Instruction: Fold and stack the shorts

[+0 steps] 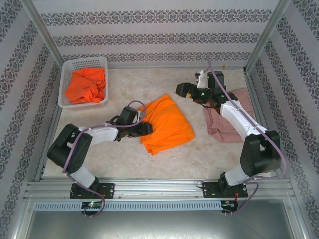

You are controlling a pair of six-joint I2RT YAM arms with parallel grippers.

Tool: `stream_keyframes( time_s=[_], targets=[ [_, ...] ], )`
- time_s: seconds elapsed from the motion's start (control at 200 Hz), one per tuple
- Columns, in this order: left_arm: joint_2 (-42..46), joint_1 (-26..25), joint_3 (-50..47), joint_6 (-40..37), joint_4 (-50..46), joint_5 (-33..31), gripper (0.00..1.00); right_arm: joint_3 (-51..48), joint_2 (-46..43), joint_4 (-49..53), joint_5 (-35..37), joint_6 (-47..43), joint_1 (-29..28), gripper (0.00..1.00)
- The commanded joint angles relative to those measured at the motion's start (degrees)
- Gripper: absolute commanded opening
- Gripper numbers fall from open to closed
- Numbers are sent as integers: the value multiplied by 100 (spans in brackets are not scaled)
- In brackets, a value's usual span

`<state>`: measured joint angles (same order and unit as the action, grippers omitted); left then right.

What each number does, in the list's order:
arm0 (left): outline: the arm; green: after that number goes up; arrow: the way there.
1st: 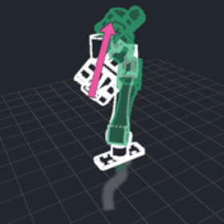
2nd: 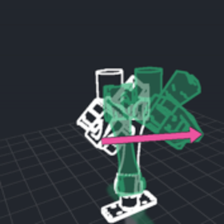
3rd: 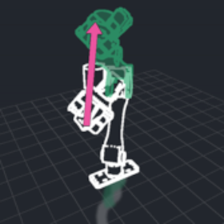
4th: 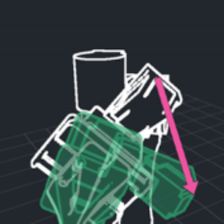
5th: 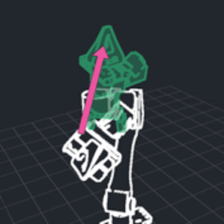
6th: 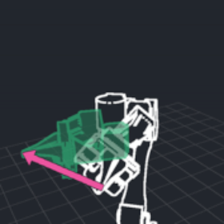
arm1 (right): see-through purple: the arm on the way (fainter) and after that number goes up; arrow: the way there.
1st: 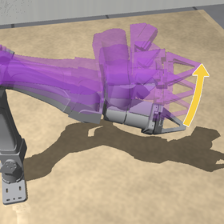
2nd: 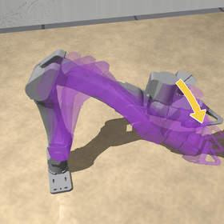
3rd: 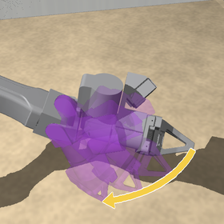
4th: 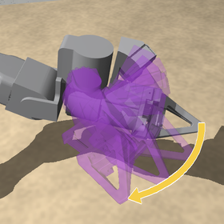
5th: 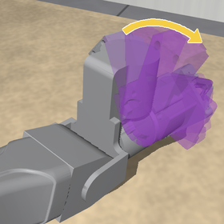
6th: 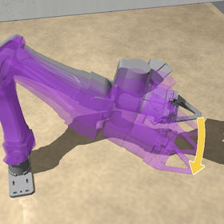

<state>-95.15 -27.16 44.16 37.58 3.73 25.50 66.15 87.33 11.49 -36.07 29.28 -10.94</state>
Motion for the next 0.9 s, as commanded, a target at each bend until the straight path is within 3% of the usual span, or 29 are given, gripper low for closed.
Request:
stream_keyframes(
  time_s=[0.0, 0.215, 0.345, 0.53, 0.739, 0.894],
  targets=[
    [-465, 92, 448, -535, -382, -84, 55, -137, -203, 542, 67, -1017, 78, 98],
    [-1584, 84, 1752, -1422, -816, 166, 52, 102, -5, 1490, -87, -1791, 172, 98],
    [-1908, 92, 2409, -1847, -1104, 274, 51, 361, 348, 2364, 346, -2187, 189, 98],
    [-1504, 96, 2791, -2121, -1482, 241, 51, 346, 808, 2552, 485, -2063, 458, 96],
    [-816, 75, 2462, -1698, -1160, 497, 51, 755, 1366, 2658, 687, -2180, 563, 94],
    [-823, 59, 2146, -1363, -840, 543, 51, 1143, 1843, 2748, 1003, -2218, 575, 92]
  ],
)
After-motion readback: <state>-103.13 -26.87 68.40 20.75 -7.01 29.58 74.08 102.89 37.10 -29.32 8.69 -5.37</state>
